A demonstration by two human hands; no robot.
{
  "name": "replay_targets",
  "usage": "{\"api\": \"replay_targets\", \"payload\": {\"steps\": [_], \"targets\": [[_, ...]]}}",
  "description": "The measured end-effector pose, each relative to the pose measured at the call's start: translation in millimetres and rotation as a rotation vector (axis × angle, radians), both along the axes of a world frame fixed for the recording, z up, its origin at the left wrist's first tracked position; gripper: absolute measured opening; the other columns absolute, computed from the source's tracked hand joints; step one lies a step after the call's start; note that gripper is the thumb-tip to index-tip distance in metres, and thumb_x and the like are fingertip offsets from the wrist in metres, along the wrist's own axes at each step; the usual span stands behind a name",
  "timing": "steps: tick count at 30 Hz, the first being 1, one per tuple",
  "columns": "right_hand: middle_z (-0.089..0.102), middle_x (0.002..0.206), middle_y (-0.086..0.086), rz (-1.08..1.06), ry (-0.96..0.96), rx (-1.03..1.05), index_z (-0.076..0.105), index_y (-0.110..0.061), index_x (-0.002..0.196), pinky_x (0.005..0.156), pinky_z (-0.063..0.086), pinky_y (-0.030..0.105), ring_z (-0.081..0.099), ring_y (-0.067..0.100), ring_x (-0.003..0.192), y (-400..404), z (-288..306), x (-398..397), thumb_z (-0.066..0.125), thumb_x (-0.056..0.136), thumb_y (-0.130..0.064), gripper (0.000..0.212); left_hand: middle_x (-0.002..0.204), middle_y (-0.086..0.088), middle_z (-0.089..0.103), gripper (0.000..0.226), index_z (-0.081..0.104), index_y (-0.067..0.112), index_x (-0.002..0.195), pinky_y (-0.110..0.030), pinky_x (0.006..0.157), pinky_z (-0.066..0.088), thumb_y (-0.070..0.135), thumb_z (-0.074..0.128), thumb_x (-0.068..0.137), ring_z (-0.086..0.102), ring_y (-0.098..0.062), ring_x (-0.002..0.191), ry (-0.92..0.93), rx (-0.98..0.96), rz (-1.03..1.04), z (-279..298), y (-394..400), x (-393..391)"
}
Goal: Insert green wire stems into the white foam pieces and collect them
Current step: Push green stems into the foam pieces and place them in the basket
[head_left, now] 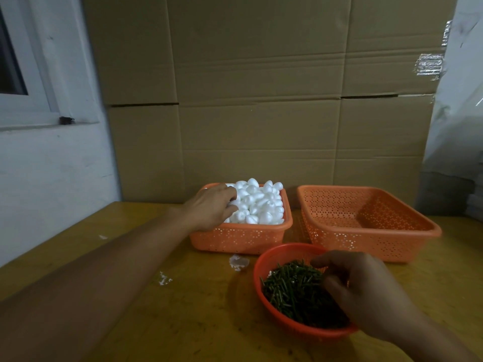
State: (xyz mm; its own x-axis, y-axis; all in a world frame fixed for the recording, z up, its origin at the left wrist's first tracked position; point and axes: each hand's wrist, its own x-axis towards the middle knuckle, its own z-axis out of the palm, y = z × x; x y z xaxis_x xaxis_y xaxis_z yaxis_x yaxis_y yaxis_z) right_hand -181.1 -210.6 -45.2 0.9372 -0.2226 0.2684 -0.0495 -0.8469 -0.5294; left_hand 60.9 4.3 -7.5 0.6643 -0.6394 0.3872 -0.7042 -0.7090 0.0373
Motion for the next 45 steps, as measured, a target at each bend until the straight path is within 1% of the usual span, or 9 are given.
{"api": "replay_targets", "payload": {"steps": [3,8,13,16,20,25,34,39,45], "targets": [[0.073,0.078,-0.008,-0.005,0.002,0.002,0.072,-0.039,0.111,0.065,0.058,0.041,0.067,0.013,0.063,-0.6,-0.2,0.9,0.064,0.088,-0.017,0.033,0.091,0.003,0.062,0.02,0.059,0.014,0.095,-0.034,0.076,0.044,0.033,0.059,0.098,0.056,-0.017,0.084,-0.026,-0.204,-0.04,-2.4,-3.7,-12.9],[0.072,0.078,-0.012,0.001,-0.007,-0.007,0.072,-0.038,0.111,0.062,0.057,0.039,0.066,0.012,0.062,-0.2,-0.3,0.5,0.064,0.087,-0.016,0.033,0.074,0.015,0.062,0.015,0.062,0.018,0.087,-0.01,0.061,0.039,0.029,0.072,0.091,0.059,0.001,0.065,0.111,-0.592,-0.103,-11.2,-18.0,-54.1],[0.071,0.076,-0.012,-0.008,-0.012,-0.01,0.072,-0.038,0.109,0.058,0.056,0.036,0.063,0.008,0.057,-1.1,-1.6,1.2,0.063,0.086,-0.017,0.033,0.081,0.008,0.066,0.004,0.064,0.02,0.098,-0.032,0.072,0.055,0.02,0.067,0.096,0.063,-0.01,0.07,0.323,-0.804,-0.204,-20.2,-28.4,-90.4],[0.071,0.072,-0.01,-0.01,-0.021,0.002,0.073,-0.039,0.107,0.058,0.056,0.04,0.063,0.009,0.054,-0.2,-1.1,0.8,0.064,0.085,-0.015,0.034,0.08,0.011,0.064,0.016,0.064,0.028,0.111,-0.039,0.075,0.058,0.018,0.061,0.099,0.064,-0.012,0.072,0.439,-0.867,-0.224,-23.4,-30.6,-105.1],[0.072,0.072,-0.006,-0.01,-0.027,0.008,0.074,-0.037,0.106,0.059,0.055,0.043,0.063,0.012,0.055,-0.3,-0.3,0.7,0.064,0.084,-0.014,0.033,0.072,0.01,0.067,0.02,0.068,0.024,0.115,-0.021,0.066,0.056,0.013,0.06,0.1,0.065,-0.006,0.068,0.563,-0.947,-0.271,-26.9,-30.9,-121.7],[0.073,0.074,-0.005,-0.002,-0.014,-0.002,0.073,-0.036,0.11,0.06,0.056,0.044,0.064,0.014,0.056,-0.4,-1.2,1.2,0.063,0.086,-0.017,0.032,0.08,0.01,0.071,0.023,0.071,0.022,0.111,-0.021,0.066,0.054,0.006,0.062,0.098,0.065,-0.005,0.069,0.682,-1.035,-0.362,-26.7,-30.5,-138.2],[0.072,0.079,-0.011,-0.009,-0.026,-0.013,0.074,-0.036,0.109,0.061,0.056,0.036,0.061,0.004,0.059,0.0,-4.0,2.7,0.064,0.085,-0.017,0.032,0.104,-0.003,0.072,0.029,0.074,0.017,0.106,-0.031,0.079,0.058,-0.006,0.069,0.089,0.071,-0.026,0.091,0.749,-1.075,-0.446,-34.3,-26.9,-143.4],[0.073,0.084,-0.012,-0.014,-0.031,-0.031,0.074,-0.037,0.108,0.067,0.057,0.036,0.066,0.006,0.069,0.9,-5.1,2.9,0.065,0.085,-0.017,0.032,0.094,-0.009,0.072,0.02,0.075,0.015,0.102,-0.028,0.08,0.057,0.01,0.074,0.083,0.069,-0.018,0.086,0.805,-1.135,-0.499,-36.1,-25.7,-145.6],[0.074,0.08,-0.012,0.019,-0.01,-0.089,0.076,-0.036,0.097,0.067,0.057,0.037,0.067,0.006,0.068,1.1,-2.9,3.8,0.065,0.089,-0.028,0.016,0.104,-0.007,0.073,0.023,0.073,0.015,0.103,-0.027,0.081,0.057,-0.002,0.067,0.09,0.073,-0.024,0.096,0.838,-1.125,-0.54,-38.7,-28.5,-149.2]]}}
